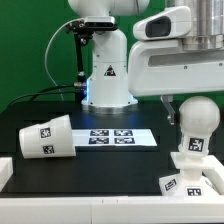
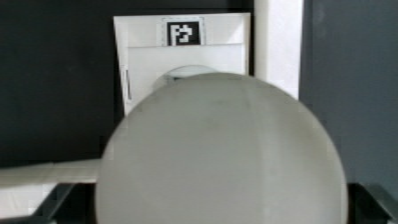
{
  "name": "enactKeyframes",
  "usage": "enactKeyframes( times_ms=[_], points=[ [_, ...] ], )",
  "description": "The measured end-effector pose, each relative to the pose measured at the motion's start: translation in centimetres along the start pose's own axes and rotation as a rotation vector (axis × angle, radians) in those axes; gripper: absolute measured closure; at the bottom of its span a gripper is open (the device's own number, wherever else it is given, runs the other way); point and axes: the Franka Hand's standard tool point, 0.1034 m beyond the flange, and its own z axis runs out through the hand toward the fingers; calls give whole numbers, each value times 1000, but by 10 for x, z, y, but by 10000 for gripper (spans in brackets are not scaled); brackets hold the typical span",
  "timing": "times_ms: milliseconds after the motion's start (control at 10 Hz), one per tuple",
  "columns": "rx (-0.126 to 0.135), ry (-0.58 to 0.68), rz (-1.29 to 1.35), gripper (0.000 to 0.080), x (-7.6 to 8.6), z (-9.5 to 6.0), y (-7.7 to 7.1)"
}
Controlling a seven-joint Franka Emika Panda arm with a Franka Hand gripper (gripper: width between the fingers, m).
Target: Assemble lamp
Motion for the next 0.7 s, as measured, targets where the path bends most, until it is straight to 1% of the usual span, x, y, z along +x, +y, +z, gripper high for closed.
enactKeyframes(
  times_ms=[100,200,400,700],
  points=[
    [4,21,71,231,2,0,1],
    [16,30,217,231,3,0,3],
    [21,32,465,229,2,1,3],
    [92,7,882,229,4,1,5]
  ],
)
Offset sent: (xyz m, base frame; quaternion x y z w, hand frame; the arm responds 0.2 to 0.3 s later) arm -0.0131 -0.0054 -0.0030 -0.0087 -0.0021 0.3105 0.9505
